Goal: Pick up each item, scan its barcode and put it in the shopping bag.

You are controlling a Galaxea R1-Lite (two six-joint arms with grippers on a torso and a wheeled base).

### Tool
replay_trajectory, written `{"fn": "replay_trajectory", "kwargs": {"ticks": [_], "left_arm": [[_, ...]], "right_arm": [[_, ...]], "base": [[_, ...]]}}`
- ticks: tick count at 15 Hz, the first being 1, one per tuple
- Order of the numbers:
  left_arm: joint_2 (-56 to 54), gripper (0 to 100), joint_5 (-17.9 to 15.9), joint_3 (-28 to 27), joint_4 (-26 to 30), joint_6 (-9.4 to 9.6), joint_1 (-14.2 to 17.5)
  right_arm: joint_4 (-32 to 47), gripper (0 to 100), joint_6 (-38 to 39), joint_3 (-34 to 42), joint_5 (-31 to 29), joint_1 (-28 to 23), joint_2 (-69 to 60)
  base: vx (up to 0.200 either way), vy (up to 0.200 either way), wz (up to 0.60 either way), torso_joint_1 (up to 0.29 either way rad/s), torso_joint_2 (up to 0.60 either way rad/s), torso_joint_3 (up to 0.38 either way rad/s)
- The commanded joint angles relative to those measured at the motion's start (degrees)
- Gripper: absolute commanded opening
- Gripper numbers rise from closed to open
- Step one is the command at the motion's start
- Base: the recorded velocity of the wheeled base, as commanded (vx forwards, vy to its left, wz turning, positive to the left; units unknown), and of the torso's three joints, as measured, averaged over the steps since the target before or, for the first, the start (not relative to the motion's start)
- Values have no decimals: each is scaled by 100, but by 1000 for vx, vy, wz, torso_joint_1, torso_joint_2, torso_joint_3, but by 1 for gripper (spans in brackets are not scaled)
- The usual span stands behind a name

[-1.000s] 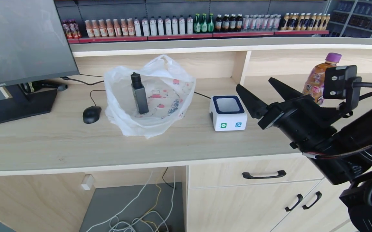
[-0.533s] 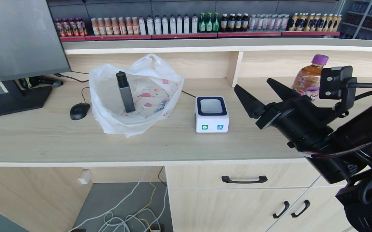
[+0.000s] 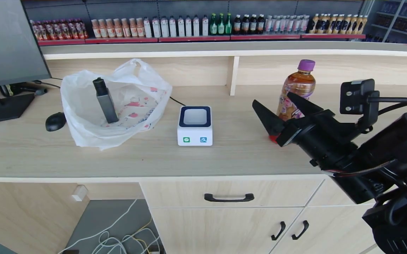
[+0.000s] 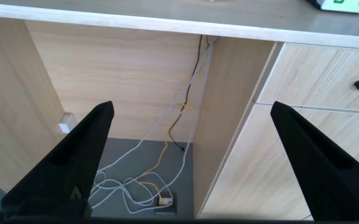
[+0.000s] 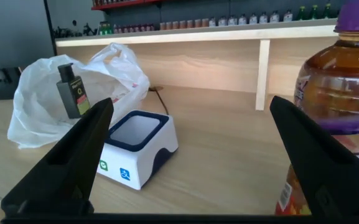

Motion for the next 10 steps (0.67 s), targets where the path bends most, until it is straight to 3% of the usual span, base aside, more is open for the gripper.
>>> {"fn": "replay_trajectory", "kwargs": {"ticks": [1,10], "left_arm": [[0,100,0,0,0,1,0],[0,100,0,0,0,36,0]], "right_arm": [[-3,100,-1,0,-4,3,100],[-21,100,16,377,-39,-348,126]], "base": [[0,-200,0,12,-2,-2],[0,0,0,0,0,0]]}}
